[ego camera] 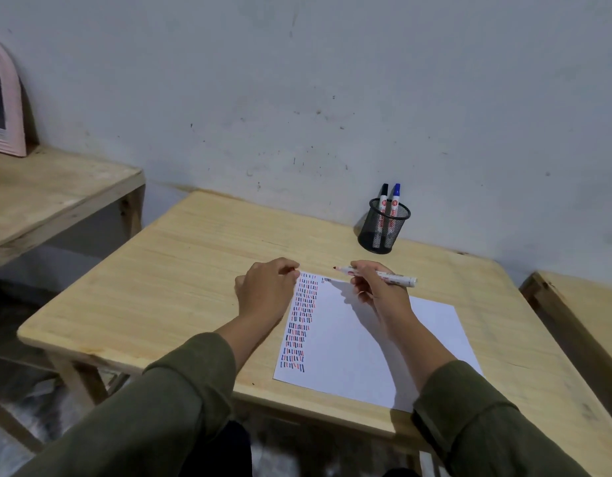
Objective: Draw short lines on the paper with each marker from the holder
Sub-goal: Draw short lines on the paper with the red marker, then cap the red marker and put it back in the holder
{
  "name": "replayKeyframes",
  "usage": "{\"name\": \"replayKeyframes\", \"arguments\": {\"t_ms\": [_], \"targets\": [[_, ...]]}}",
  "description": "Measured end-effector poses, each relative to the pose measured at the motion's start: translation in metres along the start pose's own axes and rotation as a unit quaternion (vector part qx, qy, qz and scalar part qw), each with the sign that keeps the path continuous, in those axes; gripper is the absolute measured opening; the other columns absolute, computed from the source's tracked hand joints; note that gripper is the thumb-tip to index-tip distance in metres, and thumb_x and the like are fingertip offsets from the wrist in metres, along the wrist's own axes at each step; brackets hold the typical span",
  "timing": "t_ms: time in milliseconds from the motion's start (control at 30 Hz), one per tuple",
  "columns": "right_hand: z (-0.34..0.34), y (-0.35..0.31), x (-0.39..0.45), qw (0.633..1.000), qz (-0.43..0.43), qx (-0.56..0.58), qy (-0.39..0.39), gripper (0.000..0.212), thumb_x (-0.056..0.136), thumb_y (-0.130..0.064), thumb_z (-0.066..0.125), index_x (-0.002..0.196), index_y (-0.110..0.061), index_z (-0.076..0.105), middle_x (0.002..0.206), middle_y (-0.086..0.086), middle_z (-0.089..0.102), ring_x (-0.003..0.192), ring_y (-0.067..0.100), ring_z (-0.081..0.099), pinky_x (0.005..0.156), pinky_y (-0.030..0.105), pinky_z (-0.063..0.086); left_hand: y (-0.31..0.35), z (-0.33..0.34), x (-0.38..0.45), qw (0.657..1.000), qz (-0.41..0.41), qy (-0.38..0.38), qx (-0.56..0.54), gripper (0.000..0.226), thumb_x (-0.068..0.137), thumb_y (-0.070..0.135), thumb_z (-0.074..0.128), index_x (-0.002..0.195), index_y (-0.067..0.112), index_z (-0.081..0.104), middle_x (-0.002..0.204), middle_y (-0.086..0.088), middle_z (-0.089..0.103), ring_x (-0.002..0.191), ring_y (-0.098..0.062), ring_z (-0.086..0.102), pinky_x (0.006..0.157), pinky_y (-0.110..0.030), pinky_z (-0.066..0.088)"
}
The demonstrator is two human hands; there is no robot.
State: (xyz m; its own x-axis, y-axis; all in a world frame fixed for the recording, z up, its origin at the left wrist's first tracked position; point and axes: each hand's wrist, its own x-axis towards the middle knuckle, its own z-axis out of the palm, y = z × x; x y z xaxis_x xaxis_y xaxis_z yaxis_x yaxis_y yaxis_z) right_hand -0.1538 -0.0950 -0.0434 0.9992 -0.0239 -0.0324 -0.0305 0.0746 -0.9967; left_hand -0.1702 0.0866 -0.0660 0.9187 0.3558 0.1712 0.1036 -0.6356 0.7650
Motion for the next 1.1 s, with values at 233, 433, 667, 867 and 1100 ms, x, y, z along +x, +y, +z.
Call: {"name": "replayKeyframes", "arguments": {"t_ms": [233,433,667,867,1100], "targets": [[-0.008,-0.048,0.001,0.997,-0.070,0.017,-0.040,0.014,0.089,-0.005,0.056,0.097,-0.009,0.068,0.070,0.008,0.061,0.058,0.014,0.053,0.055,0.025,0.041,0.076,-0.015,0.022,0.943,-0.107,-0.018,-0.315,0.015,0.088,0.029,0.058,0.079,0.026,0.070,0.078,0.008,0.063,0.062,-0.007,0.050,0.046,-0.012,0.043],[-0.016,-0.077,0.003,0.991,-0.123,0.009,-0.043,0.016,0.088,-0.005,0.057,0.099,-0.002,0.068,0.073,0.011,0.060,0.058,0.014,0.054,0.056,0.026,0.041,0.110,-0.010,0.035,0.913,-0.125,-0.067,-0.383,0.011,0.083,0.035,0.064,0.080,0.027,0.072,0.103,0.000,0.072,0.102,-0.021,0.063,0.074,-0.027,0.047],[-0.024,-0.089,0.005,0.990,-0.136,0.017,-0.034,0.016,0.089,-0.006,0.058,0.100,-0.003,0.069,0.068,0.004,0.063,0.058,0.013,0.054,0.059,0.027,0.041,0.132,-0.004,0.035,0.892,-0.137,-0.109,-0.416,0.020,0.083,0.035,0.066,0.093,0.018,0.072,0.096,0.001,0.072,0.095,-0.012,0.064,0.069,-0.020,0.040],[-0.026,-0.094,0.003,0.988,-0.146,-0.017,-0.041,0.014,0.088,-0.008,0.059,0.097,-0.008,0.071,0.072,0.004,0.065,0.061,0.011,0.057,0.059,0.025,0.043,0.142,-0.008,0.030,0.884,-0.134,-0.167,-0.417,0.014,0.087,0.031,0.063,0.086,0.018,0.068,0.086,0.005,0.069,0.074,-0.001,0.058,0.058,-0.017,0.030],[-0.026,-0.099,-0.004,0.977,-0.191,-0.075,-0.051,0.016,0.088,-0.009,0.059,0.091,-0.015,0.074,0.079,0.009,0.067,0.062,0.005,0.059,0.058,0.017,0.047,0.142,-0.009,0.038,0.873,-0.171,-0.202,-0.410,0.015,0.083,0.032,0.068,0.071,0.022,0.065,0.055,0.013,0.067,0.056,0.003,0.060,0.058,-0.021,0.030]]}}
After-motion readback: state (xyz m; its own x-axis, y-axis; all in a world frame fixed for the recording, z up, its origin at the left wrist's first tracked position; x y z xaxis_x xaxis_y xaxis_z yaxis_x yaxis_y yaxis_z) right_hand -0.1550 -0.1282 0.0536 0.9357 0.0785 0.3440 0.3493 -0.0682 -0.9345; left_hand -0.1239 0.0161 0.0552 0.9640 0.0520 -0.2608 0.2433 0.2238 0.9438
